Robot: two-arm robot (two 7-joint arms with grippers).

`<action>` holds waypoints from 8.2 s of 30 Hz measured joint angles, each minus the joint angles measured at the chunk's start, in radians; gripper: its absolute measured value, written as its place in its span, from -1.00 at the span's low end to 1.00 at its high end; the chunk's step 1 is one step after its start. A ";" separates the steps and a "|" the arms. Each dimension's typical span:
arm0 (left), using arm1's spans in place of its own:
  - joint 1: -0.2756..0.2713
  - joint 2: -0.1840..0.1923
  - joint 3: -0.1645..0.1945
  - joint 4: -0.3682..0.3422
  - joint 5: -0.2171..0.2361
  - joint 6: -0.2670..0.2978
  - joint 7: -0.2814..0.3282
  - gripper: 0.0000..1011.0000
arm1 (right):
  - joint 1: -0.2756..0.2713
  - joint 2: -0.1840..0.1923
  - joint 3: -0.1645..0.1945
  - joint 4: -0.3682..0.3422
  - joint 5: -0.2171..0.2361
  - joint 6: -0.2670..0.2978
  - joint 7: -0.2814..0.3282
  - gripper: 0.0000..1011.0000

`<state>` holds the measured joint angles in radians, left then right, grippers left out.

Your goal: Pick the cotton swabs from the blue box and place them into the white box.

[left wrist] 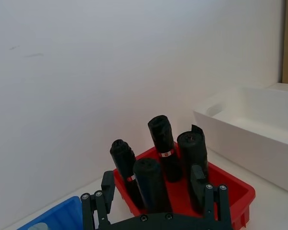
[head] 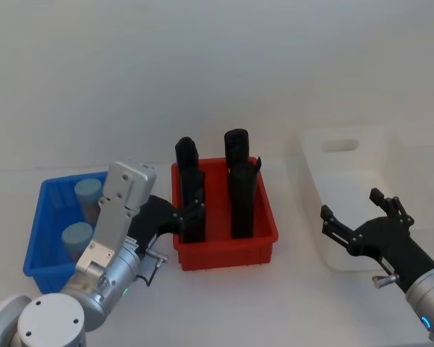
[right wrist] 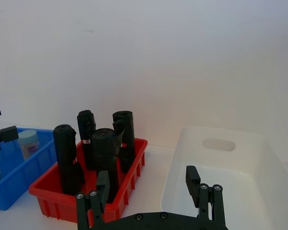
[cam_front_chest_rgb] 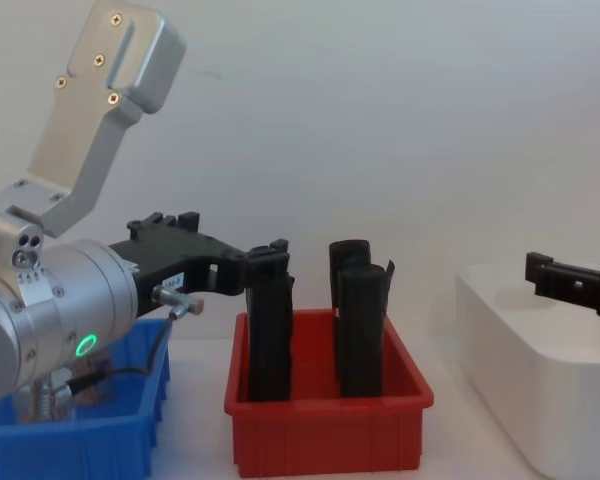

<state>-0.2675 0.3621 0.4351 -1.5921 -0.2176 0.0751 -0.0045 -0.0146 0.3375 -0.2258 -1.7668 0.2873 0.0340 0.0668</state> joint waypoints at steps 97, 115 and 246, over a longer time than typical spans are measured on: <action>-0.134 -0.007 -0.192 0.383 -0.258 0.232 0.051 0.99 | 0.000 0.000 0.000 0.000 0.000 0.000 0.000 0.98; -0.125 -0.005 -0.202 0.386 -0.270 0.222 0.031 0.33 | 0.000 0.000 0.000 0.000 0.000 0.000 0.000 0.98; -0.308 -0.067 -0.086 0.021 -0.106 0.509 -0.695 0.33 | 0.222 -0.090 -0.088 0.091 -0.137 0.133 0.492 0.98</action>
<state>-0.5755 0.2954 0.3495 -1.5714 -0.3232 0.5841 -0.6998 0.2073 0.2479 -0.3135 -1.6754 0.1506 0.1672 0.5593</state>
